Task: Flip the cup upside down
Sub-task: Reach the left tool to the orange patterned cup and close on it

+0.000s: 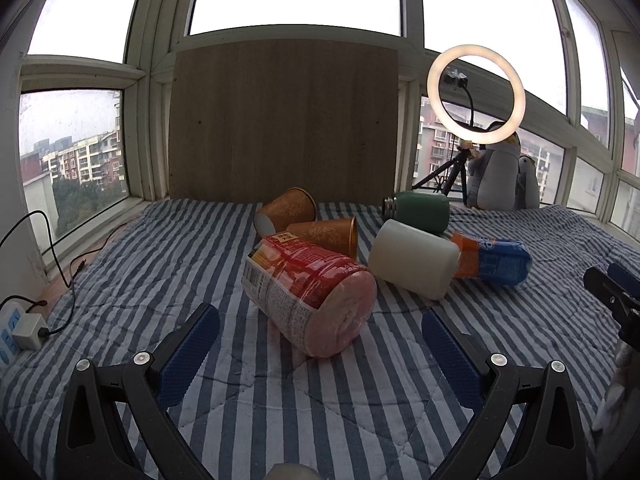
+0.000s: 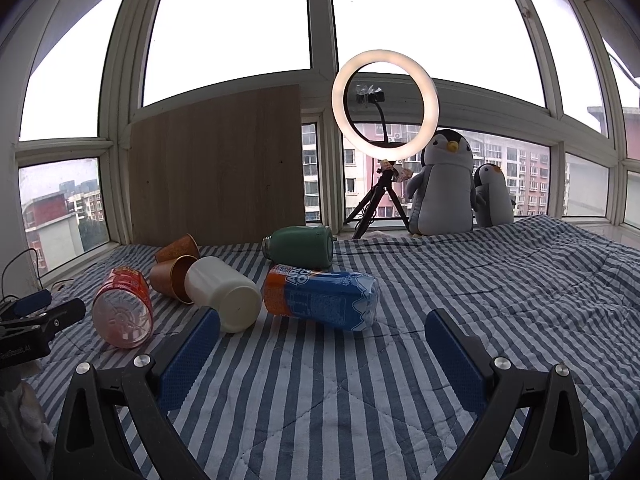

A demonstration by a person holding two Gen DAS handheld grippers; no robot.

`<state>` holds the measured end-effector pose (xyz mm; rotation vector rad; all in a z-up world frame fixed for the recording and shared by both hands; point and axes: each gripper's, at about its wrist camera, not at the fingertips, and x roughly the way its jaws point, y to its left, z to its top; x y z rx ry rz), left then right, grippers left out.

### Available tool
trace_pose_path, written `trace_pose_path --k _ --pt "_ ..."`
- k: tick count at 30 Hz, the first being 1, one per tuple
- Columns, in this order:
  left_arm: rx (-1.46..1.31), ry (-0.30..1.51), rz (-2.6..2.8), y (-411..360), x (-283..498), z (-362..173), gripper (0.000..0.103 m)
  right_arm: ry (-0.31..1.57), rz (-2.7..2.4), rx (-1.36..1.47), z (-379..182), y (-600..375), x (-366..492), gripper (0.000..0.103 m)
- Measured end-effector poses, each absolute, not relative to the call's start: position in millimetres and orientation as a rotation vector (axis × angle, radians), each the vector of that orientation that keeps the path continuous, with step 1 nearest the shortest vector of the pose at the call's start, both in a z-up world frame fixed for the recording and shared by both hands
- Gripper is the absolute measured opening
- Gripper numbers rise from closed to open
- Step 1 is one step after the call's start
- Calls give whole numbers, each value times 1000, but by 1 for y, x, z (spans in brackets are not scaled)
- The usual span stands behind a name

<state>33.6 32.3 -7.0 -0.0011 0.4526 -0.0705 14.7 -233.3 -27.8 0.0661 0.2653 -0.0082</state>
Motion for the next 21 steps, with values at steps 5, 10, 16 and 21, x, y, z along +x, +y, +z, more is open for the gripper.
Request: trace_pose_path --k 5,10,16,21 --pt "114 507 -33 59 56 13 102 316 47 58 -28 -230 17 101" --pt "121 586 -55 83 106 42 102 357 96 17 -28 -219 20 101" --pt "51 707 -92 94 188 57 102 368 104 -18 -31 -212 23 101" --pt "58 807 -72 85 268 41 102 384 121 10 -33 -216 26 101"
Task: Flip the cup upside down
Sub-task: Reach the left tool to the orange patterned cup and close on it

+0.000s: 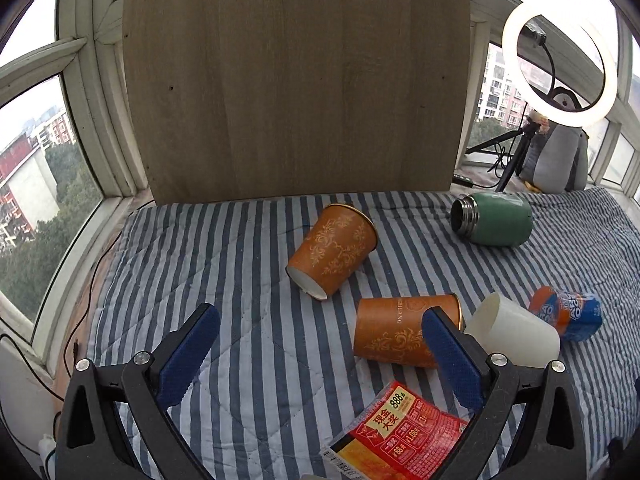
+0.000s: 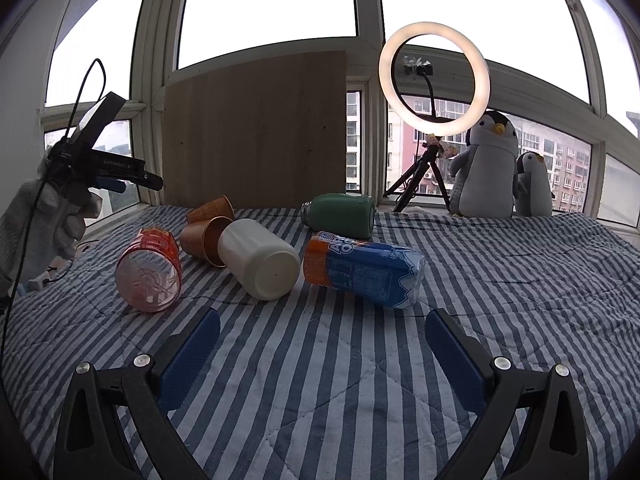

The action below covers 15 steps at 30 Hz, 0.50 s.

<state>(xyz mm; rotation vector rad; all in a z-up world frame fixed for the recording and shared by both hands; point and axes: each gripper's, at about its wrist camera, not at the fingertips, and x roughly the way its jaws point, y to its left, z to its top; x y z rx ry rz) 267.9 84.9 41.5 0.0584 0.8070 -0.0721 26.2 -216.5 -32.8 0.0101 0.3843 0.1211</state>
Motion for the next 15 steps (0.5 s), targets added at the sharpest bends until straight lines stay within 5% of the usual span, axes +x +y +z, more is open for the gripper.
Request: trace_pose_path --k 15 --pt "126 964 -114 79 402 -24 101 363 143 63 -30 -225 24 101"
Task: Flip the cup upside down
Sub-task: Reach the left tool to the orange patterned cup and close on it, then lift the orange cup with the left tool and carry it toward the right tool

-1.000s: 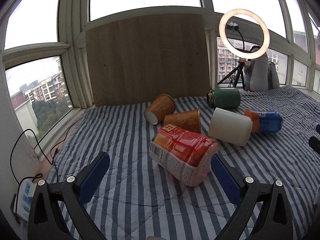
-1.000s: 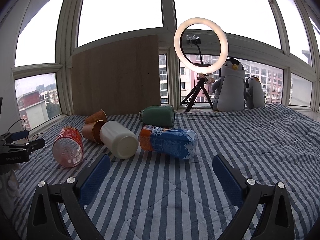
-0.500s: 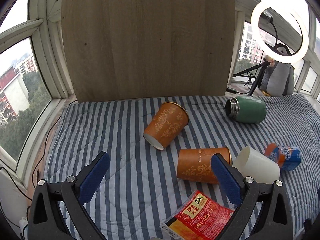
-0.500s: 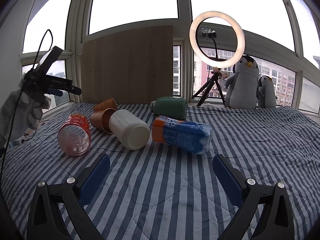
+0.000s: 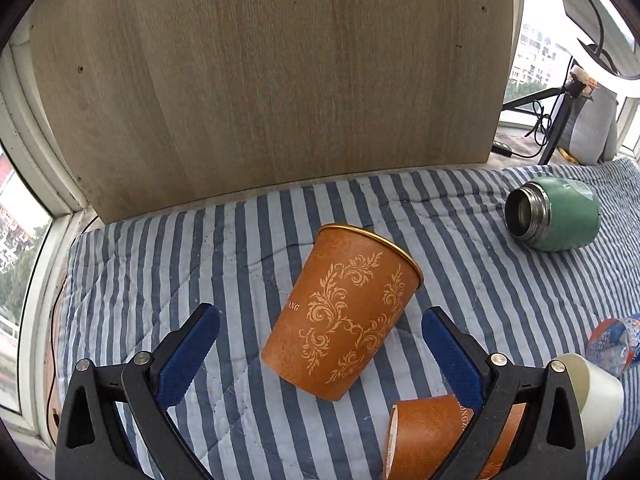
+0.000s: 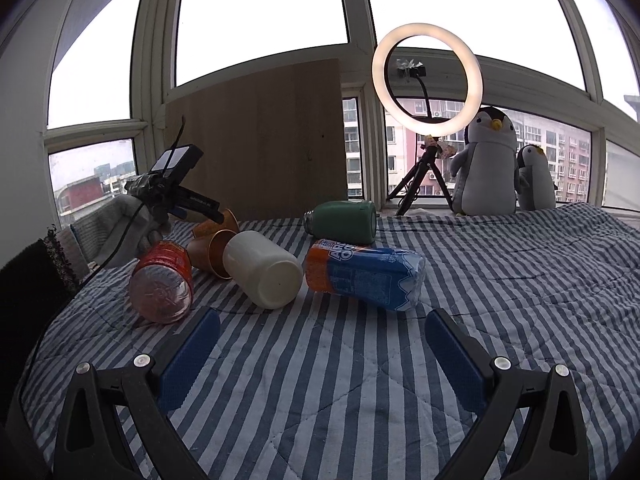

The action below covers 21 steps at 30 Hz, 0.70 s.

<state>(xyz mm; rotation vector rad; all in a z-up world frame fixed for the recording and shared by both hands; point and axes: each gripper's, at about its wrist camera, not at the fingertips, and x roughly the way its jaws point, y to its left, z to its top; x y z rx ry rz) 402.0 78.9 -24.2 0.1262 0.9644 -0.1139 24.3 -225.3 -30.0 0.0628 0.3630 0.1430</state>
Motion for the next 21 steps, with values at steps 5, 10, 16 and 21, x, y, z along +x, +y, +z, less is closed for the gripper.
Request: trace_pose_path --k 5,10,16,21 --pt "138 1025 -153 74 417 -47 84 371 140 65 -31 -226 26 101" --pt "147 1021 -163 67 421 -55 75 382 133 60 -32 -226 29 101" --pt "101 961 -140 71 409 -32 70 409 130 59 -34 -226 33 101" --pt "77 912 -127 80 386 -4 69 439 114 64 -35 -228 37 101"
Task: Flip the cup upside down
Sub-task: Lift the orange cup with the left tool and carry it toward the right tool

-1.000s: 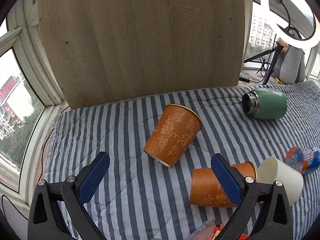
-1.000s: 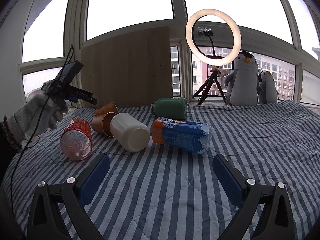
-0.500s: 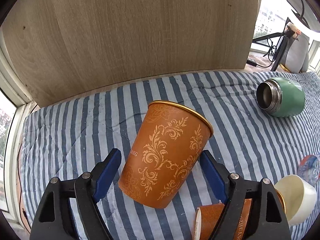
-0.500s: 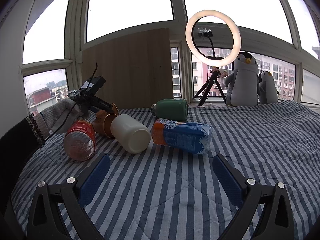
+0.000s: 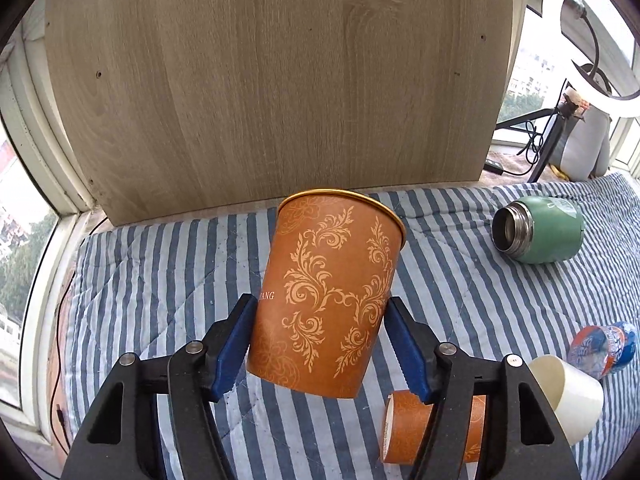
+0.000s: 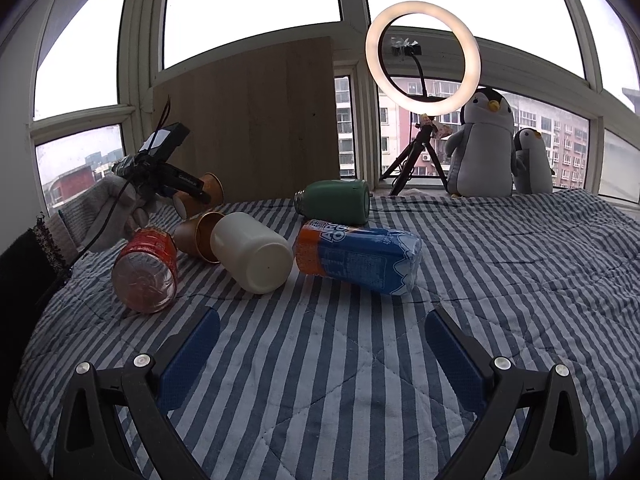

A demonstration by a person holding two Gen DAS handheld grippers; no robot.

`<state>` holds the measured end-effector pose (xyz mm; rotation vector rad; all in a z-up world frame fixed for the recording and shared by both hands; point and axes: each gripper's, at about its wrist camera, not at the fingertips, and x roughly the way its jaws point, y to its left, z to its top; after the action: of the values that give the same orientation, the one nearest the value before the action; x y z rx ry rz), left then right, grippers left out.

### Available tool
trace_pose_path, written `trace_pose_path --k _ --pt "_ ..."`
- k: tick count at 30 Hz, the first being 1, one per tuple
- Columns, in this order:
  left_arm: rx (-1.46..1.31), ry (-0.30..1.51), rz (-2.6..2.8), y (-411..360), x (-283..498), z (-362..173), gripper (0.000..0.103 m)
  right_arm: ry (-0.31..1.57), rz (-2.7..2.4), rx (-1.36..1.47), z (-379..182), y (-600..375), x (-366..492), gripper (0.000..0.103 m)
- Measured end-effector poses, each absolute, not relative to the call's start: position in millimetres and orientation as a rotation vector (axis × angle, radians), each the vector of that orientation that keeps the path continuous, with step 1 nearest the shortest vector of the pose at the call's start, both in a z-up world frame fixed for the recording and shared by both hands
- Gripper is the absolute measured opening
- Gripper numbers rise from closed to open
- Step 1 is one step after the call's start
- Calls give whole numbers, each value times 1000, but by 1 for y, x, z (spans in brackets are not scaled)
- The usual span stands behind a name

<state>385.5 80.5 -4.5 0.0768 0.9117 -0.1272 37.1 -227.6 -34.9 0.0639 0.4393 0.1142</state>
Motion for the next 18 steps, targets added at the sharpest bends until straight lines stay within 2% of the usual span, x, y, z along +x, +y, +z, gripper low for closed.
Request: trace_pose_path --k 11,18 --pt "97 777 -287 64 250 80 69 433 69 101 -20 -251 11 101" --pt "197 762 -490 -11 144 62 69 443 37 89 -18 -270 -10 101"
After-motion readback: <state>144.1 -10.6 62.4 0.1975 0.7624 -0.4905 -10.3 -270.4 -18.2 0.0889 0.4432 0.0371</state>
